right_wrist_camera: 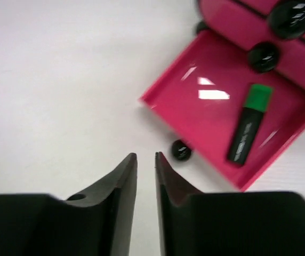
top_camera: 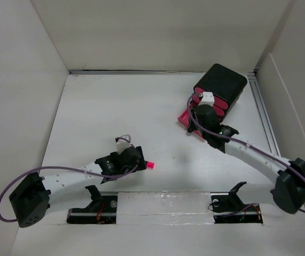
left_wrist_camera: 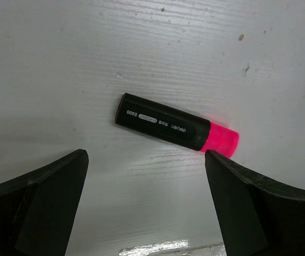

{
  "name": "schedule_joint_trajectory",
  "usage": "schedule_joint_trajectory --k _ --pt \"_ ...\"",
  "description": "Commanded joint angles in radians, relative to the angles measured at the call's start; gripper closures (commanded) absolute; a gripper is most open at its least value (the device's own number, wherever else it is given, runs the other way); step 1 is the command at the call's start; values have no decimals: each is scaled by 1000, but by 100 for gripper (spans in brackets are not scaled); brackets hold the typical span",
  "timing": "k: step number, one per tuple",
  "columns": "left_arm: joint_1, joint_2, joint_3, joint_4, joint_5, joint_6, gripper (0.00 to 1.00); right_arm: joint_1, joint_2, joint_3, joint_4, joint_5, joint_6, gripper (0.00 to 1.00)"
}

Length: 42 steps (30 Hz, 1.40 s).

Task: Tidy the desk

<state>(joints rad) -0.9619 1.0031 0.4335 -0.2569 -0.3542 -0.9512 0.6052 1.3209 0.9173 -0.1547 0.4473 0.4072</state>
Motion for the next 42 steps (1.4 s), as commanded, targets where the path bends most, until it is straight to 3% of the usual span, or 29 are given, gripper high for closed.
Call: schedule_joint_trajectory --k 1,2,4,14,21,27,33,38,42 --pt "-3 25 43 15 0 -7 13 92 -161 -76 121 -91 2 77" --pt "-3 29 44 13 -3 -14 13 111 -193 -116 139 -105 2 84" --pt "-3 45 48 18 -14 -30 13 143 -270 -149 190 -119 -2 85" --pt "-104 212 143 24 -127 -145 14 228 -285 -210 198 -170 18 72" --pt "-201 432 304 -119 -267 -245 22 237 -331 -245 224 -203 10 70" --pt "-201 508 340 -148 -311 -264 32 246 -417 -277 202 -165 -8 68" --pt "-179 517 346 -203 -361 -281 33 246 -442 -293 187 -173 -5 68" --pt "-150 494 312 -121 -333 -213 31 246 -410 -281 190 -188 -10 67" --pt "-141 569 341 -93 -312 -179 31 246 -408 -276 188 -182 -15 67"
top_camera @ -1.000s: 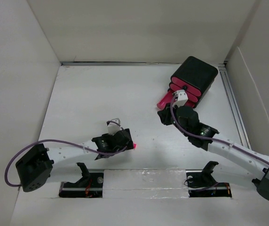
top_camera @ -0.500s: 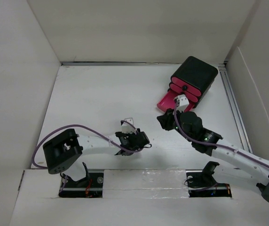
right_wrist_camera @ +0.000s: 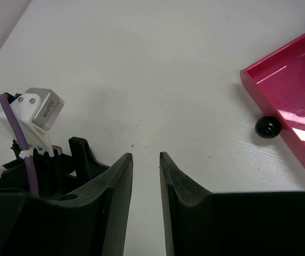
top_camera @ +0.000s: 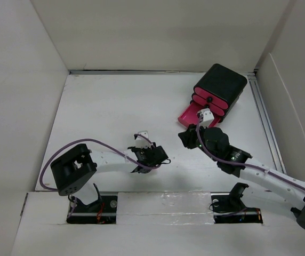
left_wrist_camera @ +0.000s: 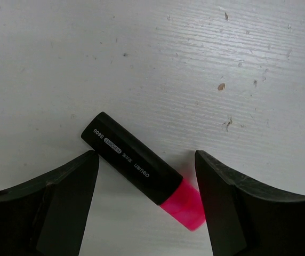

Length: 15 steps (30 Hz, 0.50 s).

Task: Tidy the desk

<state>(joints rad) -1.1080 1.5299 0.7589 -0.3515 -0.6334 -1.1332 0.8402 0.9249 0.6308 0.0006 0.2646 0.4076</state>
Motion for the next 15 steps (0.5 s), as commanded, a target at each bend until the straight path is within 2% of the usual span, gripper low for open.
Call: schedule_joint_trajectory --k 1,4,7,8,11,15 --pt "5 42 16 2 -32 3 31 11 -12 10 33 1 -16 67" --pt "5 62 25 32 -19 29 35 11 -29 4 33 10 -15 67" --pt "5 58 20 54 -9 44 47 11 -47 0 26 16 -16 67" --pt "5 58 17 57 -9 46 58 11 -54 0 24 18 -16 67" --pt "5 56 14 65 -6 61 75 2 -63 -2 22 22 -10 67" --pt "5 53 3 77 5 62 75 2 -69 3 18 18 -10 67"
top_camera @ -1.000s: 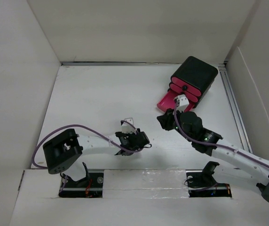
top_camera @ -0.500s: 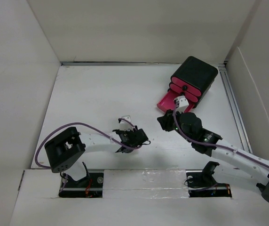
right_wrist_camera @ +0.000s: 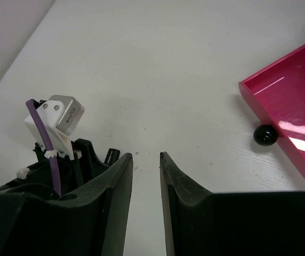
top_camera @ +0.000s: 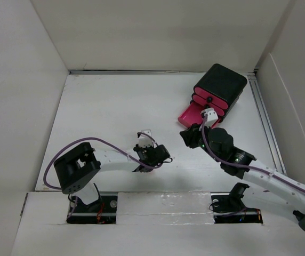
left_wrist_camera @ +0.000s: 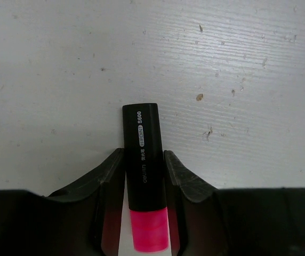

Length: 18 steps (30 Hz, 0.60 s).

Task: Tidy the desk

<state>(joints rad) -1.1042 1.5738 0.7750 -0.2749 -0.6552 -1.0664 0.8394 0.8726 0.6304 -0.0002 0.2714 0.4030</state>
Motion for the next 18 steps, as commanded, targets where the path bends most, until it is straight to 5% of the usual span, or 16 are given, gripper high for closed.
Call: schedule_joint_trajectory --k 1,5,18 --pt "-9 11 -13 2 26 -4 76 3 -21 5 17 11 -6 67" --pt "-9 5 1 -12 26 -4 100 3 -34 5 16 14 -6 67" --pt "41 -45 257 227 120 289 100 -36 -122 -31 -49 97 49 69"
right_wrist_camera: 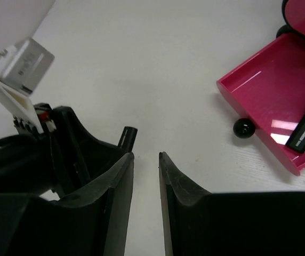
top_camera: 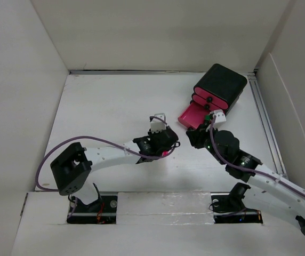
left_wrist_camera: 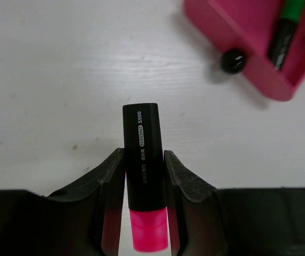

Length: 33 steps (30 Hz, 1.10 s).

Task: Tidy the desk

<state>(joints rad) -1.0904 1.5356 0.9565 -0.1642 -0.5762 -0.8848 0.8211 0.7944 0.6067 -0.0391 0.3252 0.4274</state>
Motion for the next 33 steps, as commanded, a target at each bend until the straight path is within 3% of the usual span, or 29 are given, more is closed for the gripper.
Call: schedule_joint_trajectory --k 1,10,13,24,27,31,33 --pt "37 6 100 136 58 122 100 -17 -53 -10 -18 44 31 69" --pt "130 270 427 304 160 241 100 -37 -205 -21 -148 140 65 70" --pt "190 392 564 353 278 236 100 -37 -265 -42 -165 152 71 70" --pt "211 610 778 400 332 227 98 -37 -271 -51 -165 107 65 70" --pt "211 652 829 388 328 231 92 -37 -267 -51 -166 101 65 69" --pt "211 675 852 364 349 236 59 -37 -270 -55 -170 103 63 69" --pt "211 664 831 361 348 236 52 -37 -271 -59 -162 104 65 70"
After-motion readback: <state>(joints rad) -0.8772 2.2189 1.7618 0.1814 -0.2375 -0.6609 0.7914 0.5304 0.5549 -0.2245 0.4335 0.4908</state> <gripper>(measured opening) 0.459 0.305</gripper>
